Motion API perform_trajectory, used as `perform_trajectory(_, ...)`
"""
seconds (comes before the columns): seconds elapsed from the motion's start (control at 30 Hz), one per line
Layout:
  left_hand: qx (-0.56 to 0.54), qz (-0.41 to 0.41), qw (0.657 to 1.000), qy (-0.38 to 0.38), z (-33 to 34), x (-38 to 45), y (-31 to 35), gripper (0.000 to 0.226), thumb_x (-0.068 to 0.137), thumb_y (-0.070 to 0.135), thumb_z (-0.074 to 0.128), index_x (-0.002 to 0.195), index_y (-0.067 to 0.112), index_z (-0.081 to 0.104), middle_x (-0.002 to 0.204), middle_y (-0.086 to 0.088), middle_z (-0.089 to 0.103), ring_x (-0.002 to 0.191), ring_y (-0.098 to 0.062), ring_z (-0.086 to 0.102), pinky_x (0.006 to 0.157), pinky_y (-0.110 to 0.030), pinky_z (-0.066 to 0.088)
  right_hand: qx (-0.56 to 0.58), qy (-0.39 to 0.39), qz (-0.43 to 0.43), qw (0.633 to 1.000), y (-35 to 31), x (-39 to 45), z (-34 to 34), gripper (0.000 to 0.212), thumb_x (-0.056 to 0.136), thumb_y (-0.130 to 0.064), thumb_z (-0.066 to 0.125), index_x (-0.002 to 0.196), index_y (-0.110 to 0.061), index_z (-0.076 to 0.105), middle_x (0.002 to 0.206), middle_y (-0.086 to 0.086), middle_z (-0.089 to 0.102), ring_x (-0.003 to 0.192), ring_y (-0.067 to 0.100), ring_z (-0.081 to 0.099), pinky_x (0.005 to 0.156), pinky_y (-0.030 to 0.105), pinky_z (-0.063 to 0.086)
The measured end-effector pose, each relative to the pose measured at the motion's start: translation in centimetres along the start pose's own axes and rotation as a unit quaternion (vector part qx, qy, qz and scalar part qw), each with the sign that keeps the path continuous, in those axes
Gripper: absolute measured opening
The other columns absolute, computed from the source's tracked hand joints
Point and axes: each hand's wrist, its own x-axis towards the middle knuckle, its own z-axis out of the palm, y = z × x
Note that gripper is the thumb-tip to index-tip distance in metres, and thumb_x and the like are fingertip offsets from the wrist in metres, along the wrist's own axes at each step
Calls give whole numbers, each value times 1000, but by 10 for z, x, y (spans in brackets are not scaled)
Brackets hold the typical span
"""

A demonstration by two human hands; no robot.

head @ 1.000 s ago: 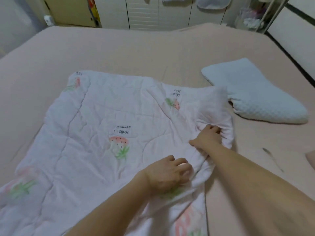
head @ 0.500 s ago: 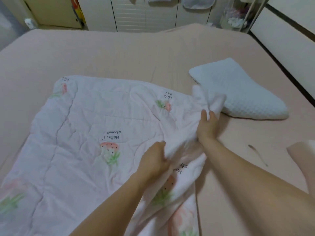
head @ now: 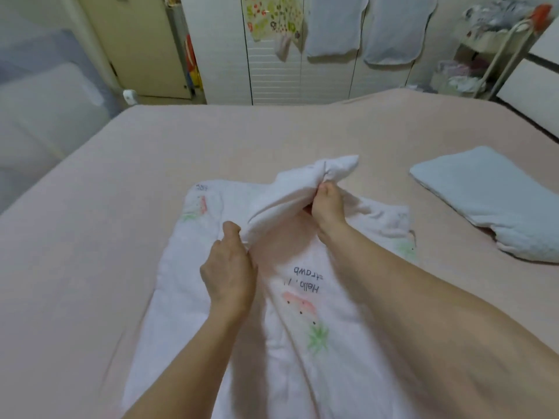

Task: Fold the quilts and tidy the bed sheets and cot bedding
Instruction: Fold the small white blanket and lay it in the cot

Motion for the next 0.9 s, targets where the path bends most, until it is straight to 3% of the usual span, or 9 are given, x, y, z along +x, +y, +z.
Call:
perform_trajectory(0.13, 1, -117, 993, 27, 3, 55, -69, 38, 86, 11, 55, 120, 13, 39, 92, -7, 51, 86, -31, 51, 63, -38, 33, 8, -107, -42, 993, -8, 11, 105, 19, 101, -13, 32, 109, -10, 48, 112, 16, 58, 107, 30, 53, 96, 43, 44)
perform_trajectory(0.2, 72, -161, 981, -77, 13, 56, -107, 67, 90, 33, 59, 142, 12, 23, 125, -13, 48, 111, -33, 49, 81, -43, 40, -106, -211, -22, 972, 22, 3, 141, 38, 100, -18, 42, 136, -9, 36, 132, 16, 50, 117, 30, 50, 100, 40, 40)
perform_trajectory(0.3, 57, -275, 928, -246, 30, 33, -151, 90, 90, 53, 54, 151, 12, 2, 144, -15, 37, 128, -35, 40, 101, -45, 33, -360, -315, -2, 878, 87, -19, 167, 69, 96, -30, 52, 150, -9, 14, 154, 15, 24, 141, 31, 26, 114, 41, 25)
perform_trajectory(0.37, 52, -292, 910, -291, 38, 14, -175, 80, 90, 56, 51, 146, 8, 18, 145, -13, 35, 132, -34, 37, 104, -44, 32, -464, -292, -64, 834, 117, -42, 179, 66, 94, -40, 50, 147, -11, 23, 150, 14, 29, 139, 30, 26, 112, 43, 25)
perform_trajectory(0.47, 56, -255, 923, -283, 43, 7, -189, 75, 90, 57, 50, 141, 7, 28, 142, -12, 36, 130, -33, 37, 100, -42, 36, -487, -191, -199, 829, 130, -63, 194, 64, 89, -52, 49, 137, -12, 36, 136, 10, 40, 123, 30, 39, 100, 41, 36)
perform_trajectory(0.57, 11, -229, 937, -265, 45, 3, -200, 78, 86, 60, 53, 142, 12, 29, 137, -11, 37, 125, -31, 41, 88, -38, 40, -506, -205, -231, 806, 135, -78, 218, 69, 86, -59, 50, 135, -13, 35, 131, 8, 39, 115, 29, 44, 83, 40, 41)
perform_trajectory(0.7, -47, -246, 945, -212, 33, -30, -216, 66, 85, 55, 59, 130, 11, 39, 124, -7, 48, 108, -29, 56, 75, -33, 41, -587, -226, -196, 752, 151, -95, 230, 40, 96, -28, 48, 129, -8, 38, 124, 12, 45, 110, 31, 48, 77, 36, 37)
perform_trajectory(0.8, -30, -213, 942, -258, 8, -69, -225, 48, 83, 62, 55, 99, 17, 53, 98, 3, 62, 91, -24, 60, 66, -31, 38, -541, -206, -200, 791, 143, -103, 234, 20, 89, 1, 42, 107, -7, 47, 112, 14, 53, 101, 33, 53, 76, 36, 39)
perform_trajectory(0.9, -139, -147, 942, -267, -14, -85, -229, 25, 90, 39, 58, 83, 15, 54, 79, 3, 60, 76, -22, 57, 62, -30, 37, -389, -146, -187, 890, 119, -116, 239, 12, 95, -5, 39, 87, -14, 38, 91, 9, 50, 82, 24, 48, 68, 33, 32)
